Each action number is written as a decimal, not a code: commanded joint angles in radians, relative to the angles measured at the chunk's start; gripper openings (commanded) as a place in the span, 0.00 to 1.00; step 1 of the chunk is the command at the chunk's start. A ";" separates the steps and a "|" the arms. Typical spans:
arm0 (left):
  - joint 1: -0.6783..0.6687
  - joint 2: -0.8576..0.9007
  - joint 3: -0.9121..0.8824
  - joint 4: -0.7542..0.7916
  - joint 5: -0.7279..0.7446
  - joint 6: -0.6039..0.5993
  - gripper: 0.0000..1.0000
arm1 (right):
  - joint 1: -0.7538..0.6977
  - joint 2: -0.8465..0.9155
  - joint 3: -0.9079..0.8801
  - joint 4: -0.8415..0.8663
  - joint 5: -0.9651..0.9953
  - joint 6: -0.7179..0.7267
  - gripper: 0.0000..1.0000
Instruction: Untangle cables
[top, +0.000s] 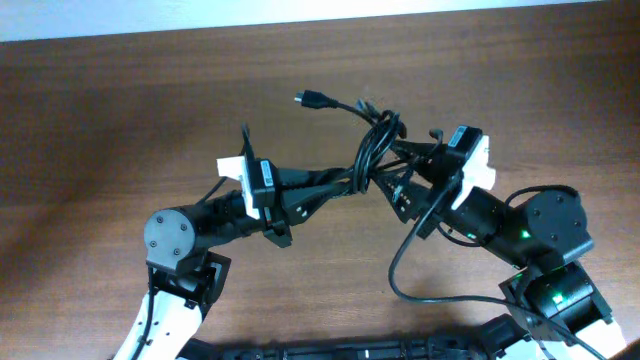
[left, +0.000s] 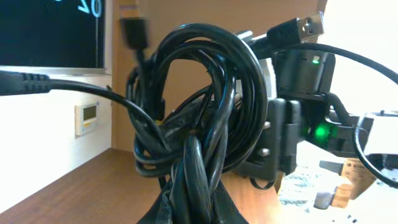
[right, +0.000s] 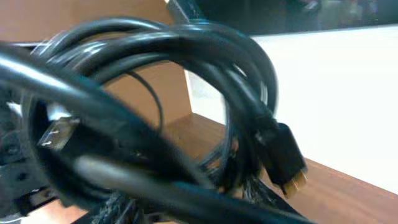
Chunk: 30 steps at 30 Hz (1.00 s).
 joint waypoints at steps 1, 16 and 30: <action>-0.006 -0.006 0.018 0.018 0.070 0.024 0.00 | 0.004 0.001 -0.001 -0.022 0.099 0.003 0.48; -0.006 -0.005 0.018 -0.019 -0.343 -0.012 0.00 | 0.004 0.000 -0.001 -0.029 0.073 0.007 0.04; -0.006 -0.005 0.018 -0.019 -0.724 -0.275 0.00 | 0.003 0.000 -0.001 -0.021 -0.016 -0.005 0.35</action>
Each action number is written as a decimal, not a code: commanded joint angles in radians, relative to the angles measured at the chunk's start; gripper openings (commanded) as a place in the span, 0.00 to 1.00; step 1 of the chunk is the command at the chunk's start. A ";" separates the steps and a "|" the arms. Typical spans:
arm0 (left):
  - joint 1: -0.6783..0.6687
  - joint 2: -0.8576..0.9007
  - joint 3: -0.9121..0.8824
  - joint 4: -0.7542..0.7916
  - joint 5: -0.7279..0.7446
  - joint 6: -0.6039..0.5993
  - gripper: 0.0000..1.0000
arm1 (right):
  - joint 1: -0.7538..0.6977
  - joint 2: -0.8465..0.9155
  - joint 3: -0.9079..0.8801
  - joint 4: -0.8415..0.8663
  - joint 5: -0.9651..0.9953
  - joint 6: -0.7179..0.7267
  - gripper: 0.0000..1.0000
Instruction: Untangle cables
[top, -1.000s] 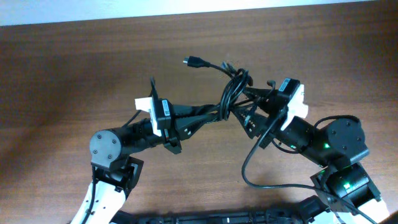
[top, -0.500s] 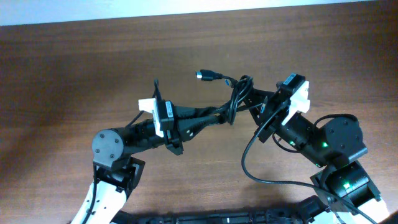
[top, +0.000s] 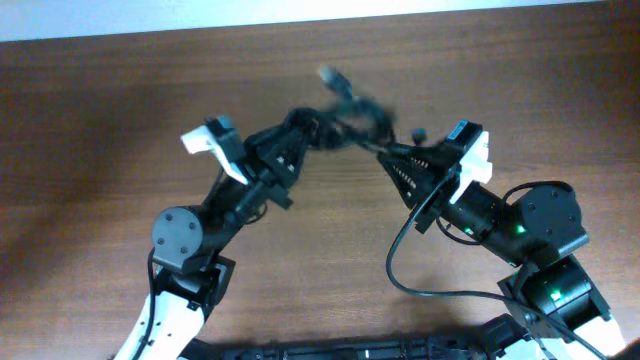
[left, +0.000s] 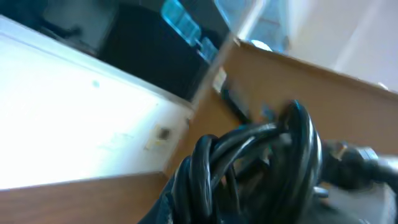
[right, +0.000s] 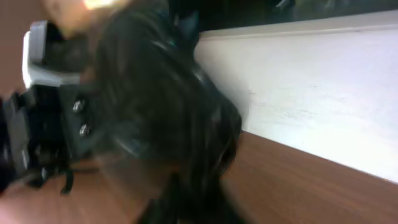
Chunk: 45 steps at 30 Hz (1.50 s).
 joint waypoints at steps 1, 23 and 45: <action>0.026 -0.007 0.018 0.019 -0.127 -0.028 0.00 | 0.005 -0.009 -0.001 0.000 -0.042 0.003 0.58; 0.026 -0.006 0.018 0.228 0.230 -0.031 0.00 | 0.006 -0.003 -0.001 0.192 -0.107 0.173 0.04; 0.026 -0.006 0.018 0.259 0.323 -0.106 0.00 | 0.005 0.109 -0.001 0.279 -0.135 0.356 0.88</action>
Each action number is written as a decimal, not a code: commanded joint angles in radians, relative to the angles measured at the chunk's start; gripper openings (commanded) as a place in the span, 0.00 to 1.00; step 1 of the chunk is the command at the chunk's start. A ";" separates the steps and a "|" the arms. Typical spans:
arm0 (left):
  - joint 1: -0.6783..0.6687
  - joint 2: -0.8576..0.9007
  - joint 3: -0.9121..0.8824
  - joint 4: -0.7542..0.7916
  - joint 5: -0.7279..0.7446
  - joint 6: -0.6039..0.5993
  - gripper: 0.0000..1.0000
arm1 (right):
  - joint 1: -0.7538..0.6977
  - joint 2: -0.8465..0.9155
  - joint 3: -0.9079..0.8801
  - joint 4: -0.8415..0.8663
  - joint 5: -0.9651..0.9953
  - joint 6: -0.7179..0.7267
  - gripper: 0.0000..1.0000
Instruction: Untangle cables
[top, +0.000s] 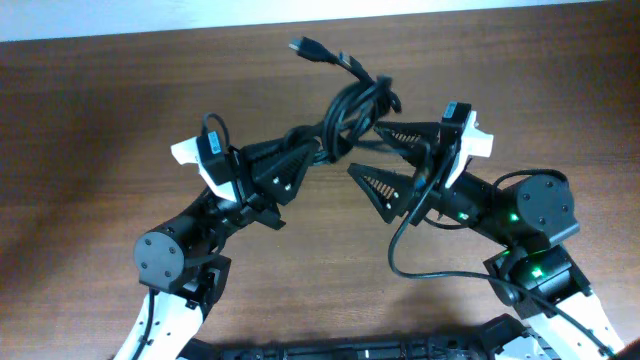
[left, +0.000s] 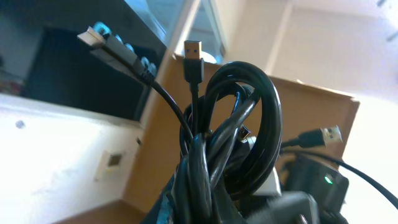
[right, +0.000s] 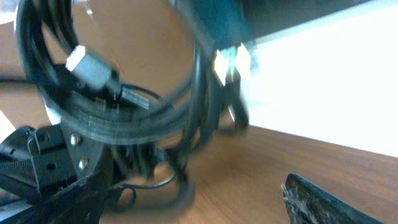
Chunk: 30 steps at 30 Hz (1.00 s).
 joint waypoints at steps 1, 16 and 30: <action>0.002 -0.007 0.019 0.013 0.108 -0.041 0.00 | 0.006 0.006 0.004 0.043 0.017 0.037 0.86; 0.002 -0.007 0.019 0.017 0.181 -0.097 0.00 | 0.006 0.007 0.004 0.111 0.002 0.029 0.04; 0.002 -0.006 0.019 -0.127 -0.504 -0.090 0.00 | 0.008 0.007 0.004 -0.123 -0.224 0.029 0.04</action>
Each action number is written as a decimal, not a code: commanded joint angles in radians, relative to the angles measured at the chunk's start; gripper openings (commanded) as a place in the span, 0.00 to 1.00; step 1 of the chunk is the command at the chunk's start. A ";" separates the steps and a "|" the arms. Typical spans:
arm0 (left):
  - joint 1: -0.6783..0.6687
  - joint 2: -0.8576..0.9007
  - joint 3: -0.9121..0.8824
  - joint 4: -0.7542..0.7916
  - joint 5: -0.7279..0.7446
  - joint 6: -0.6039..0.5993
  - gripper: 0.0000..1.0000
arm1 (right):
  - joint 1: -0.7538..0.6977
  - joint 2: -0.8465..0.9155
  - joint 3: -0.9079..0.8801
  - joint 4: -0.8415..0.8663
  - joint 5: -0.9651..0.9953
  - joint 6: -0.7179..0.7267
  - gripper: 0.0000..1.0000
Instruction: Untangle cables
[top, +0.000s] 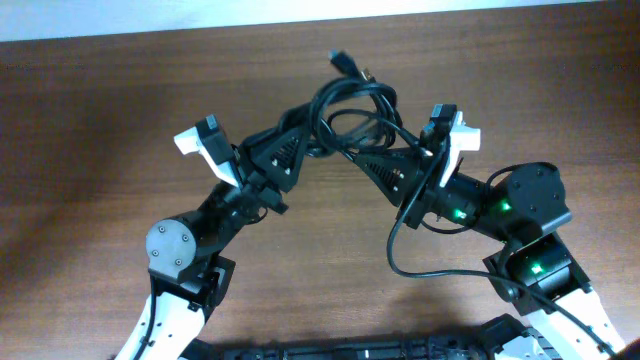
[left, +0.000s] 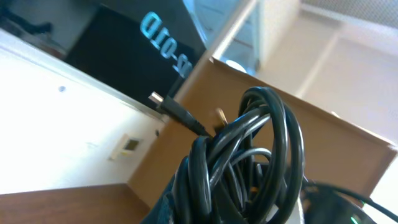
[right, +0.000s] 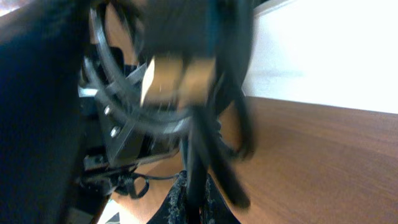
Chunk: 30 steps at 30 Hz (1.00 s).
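Observation:
A tangled bundle of black cables (top: 352, 110) hangs above the wooden table between both arms, with a plug end (top: 342, 62) sticking up at the back. My left gripper (top: 312, 148) is shut on the bundle's left side; in the left wrist view the coils (left: 249, 155) rise straight out of its jaws. My right gripper (top: 372, 165) is shut on a strand (right: 198, 180) at the bundle's right side, with a blurred metal plug (right: 177, 78) hanging close before its camera.
A thin black lead (top: 405, 262) loops down over the table (top: 100, 120) beside the right arm. The two arms' bases stand at the near edge, left arm (top: 175, 250) and right arm (top: 520, 215).
The right gripper was open beside the bundle and is now shut on a strand of it. The bundle sits a little further right and the loops look wider. The left gripper still holds it.
Both grippers first held the tight knot low between them. Then the bundle was up and left, blurred. Later the right gripper stood open while the left alone held the cables. Now both grip it again, loops spread wider.

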 joint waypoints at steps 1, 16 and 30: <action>0.030 -0.005 0.023 0.005 -0.310 0.013 0.00 | 0.019 -0.006 -0.006 -0.015 -0.159 -0.010 0.04; 0.057 -0.005 0.023 0.014 0.216 0.019 0.00 | 0.018 0.005 -0.006 0.053 0.283 -0.040 0.80; 0.059 -0.003 0.023 0.140 0.208 0.072 0.00 | 0.018 0.116 -0.006 0.091 0.098 -0.093 0.82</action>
